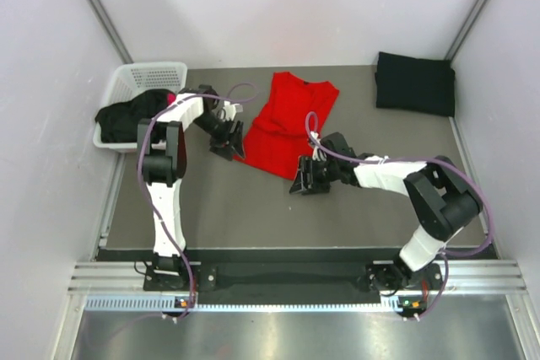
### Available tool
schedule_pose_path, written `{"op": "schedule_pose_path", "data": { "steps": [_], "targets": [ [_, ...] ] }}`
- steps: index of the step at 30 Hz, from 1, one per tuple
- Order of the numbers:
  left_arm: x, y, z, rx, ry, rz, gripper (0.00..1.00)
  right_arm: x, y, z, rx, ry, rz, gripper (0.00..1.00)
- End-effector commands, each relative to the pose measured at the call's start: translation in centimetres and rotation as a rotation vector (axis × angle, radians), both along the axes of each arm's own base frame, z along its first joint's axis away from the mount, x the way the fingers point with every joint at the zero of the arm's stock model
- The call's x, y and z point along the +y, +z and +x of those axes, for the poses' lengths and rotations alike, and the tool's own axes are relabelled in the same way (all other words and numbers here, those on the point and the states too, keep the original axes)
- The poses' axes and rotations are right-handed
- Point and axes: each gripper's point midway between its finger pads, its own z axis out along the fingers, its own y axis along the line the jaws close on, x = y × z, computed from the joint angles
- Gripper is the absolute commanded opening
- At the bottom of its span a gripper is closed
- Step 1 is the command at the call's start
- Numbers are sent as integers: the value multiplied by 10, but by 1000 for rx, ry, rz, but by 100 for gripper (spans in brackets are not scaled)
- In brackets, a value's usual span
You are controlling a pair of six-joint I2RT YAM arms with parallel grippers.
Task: Fold and stack the t-shirts
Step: Fold the tshirt
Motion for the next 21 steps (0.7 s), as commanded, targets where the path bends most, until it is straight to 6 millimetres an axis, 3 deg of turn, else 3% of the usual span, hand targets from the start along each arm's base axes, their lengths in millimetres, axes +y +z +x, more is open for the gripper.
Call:
{"op": "schedule_pose_path", "data": {
  "steps": [1,9,21],
  "targets": [
    [-5,7,-1,38,17,-62,67,14,12,19,-57,-24,60,57],
    [-5,-6,8,74,48,-98,65,12,2,32,-41,-101,50,54],
    [0,-12,12,72,50,-60,54,2,1,64,-44,-211,21,47]
  ]
}}
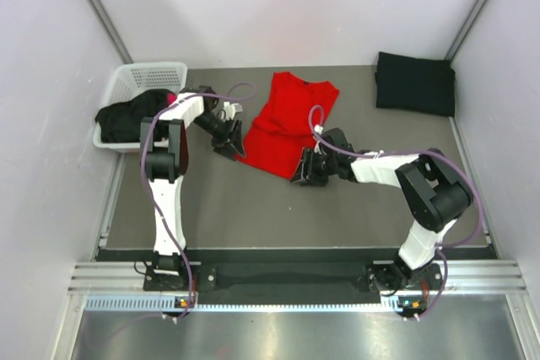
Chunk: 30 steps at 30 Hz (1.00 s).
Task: Fold and stack the t-shirts
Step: Fold the tshirt
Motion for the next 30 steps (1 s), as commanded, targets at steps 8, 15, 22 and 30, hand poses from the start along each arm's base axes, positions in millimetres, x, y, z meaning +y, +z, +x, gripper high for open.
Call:
{"op": "schedule_pose_path", "data": {
  "steps": [8,15,22,30],
  "targets": [
    [3,-4,9,-35,-6,20,47,-1,4,32,-25,-70,23,41],
    [1,-5,9,-34,-7,15,46,8,6,23,25,-40,84,41],
    [-5,-5,6,-37,-23,13,37,6,1,18,29,-43,87,31],
    [-22,5,-12,-17,-66,-43,0,-6,13,22,-5,-6,105,0]
  ]
}}
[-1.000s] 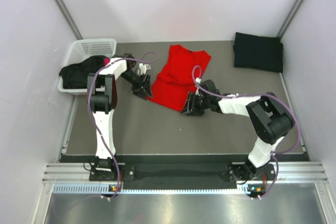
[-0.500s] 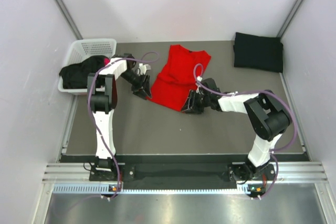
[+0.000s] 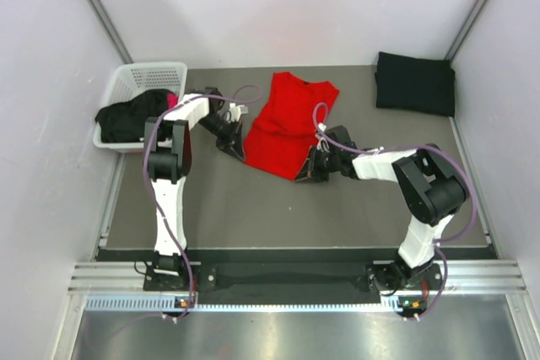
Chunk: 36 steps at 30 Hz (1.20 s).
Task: Fold and stack the t-shirts
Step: Fold the tshirt
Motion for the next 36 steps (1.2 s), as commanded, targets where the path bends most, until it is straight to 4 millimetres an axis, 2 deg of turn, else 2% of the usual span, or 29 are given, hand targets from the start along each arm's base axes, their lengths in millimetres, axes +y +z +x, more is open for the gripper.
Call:
{"op": "schedule_pose_path", "data": {
  "steps": [1,2,4,5,7,9,10,11,15,18,24,31,36],
  "targets": [
    [-14,14,-13,5,-28,-63,0,-12,15,9,-49,25,24,0],
    [-16,21,-18,-1,-32,-73,0,-23,21,14,-59,13,26,0],
    [-27,32,-28,-7,-58,-93,0,-36,22,6,-48,56,14,0],
    [-31,41,-36,-19,-72,-98,0,-46,30,10,-63,46,18,0],
    [-46,55,-49,-48,-121,-109,0,-58,33,3,-50,67,15,0],
    [-64,60,-67,-49,-175,-111,0,-73,41,2,-58,64,11,0],
    [-69,67,-72,-78,-198,-105,0,-77,43,1,-58,66,7,0],
    [-78,68,-83,-77,-230,-88,0,-82,47,-2,-60,72,10,0],
    [-95,77,-106,-131,-331,-55,0,-88,60,-12,-73,93,16,0],
    [-101,84,-117,-174,-388,-24,0,-89,76,-18,-105,108,28,0],
    [-95,103,-112,-251,-406,-6,0,-91,109,-17,-205,116,30,0],
    [-90,129,-98,-345,-391,-8,0,-94,143,16,-318,96,26,0],
    [-77,143,-70,-410,-332,-2,0,-91,145,42,-343,86,22,0]
  ]
}}
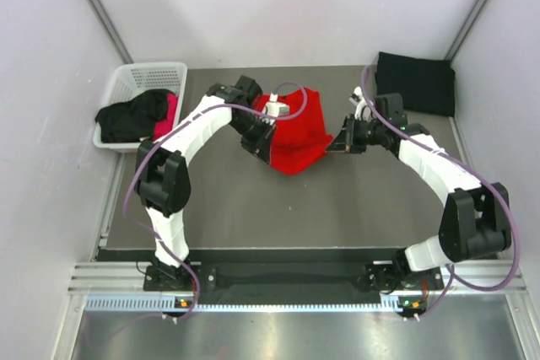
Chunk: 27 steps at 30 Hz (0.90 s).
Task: Fold and stack the t-shirts
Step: Fold the tshirt
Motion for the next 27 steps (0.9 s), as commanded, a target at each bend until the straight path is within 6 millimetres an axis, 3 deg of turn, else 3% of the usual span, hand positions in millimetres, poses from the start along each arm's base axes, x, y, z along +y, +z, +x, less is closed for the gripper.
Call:
{"op": "schedule_pose_path", "data": {
  "steps": [1,6,19,21,27],
  "targets": [
    [12,38,22,-114,33,-52,0,0,15,28,-82,-7,9,0],
    [26,43,55,-152,99,-76,0,6,16,60,-109,-17,12,0],
    [15,61,156,-321,178,-165,0,18,45,151,-236,-53,41,0],
    [19,54,171,-325,204,-159,0,19,47,161,-250,-59,44,0],
    [34,58,221,-415,322,-167,0,22,45,194,-271,-78,48,0]
  ]
}}
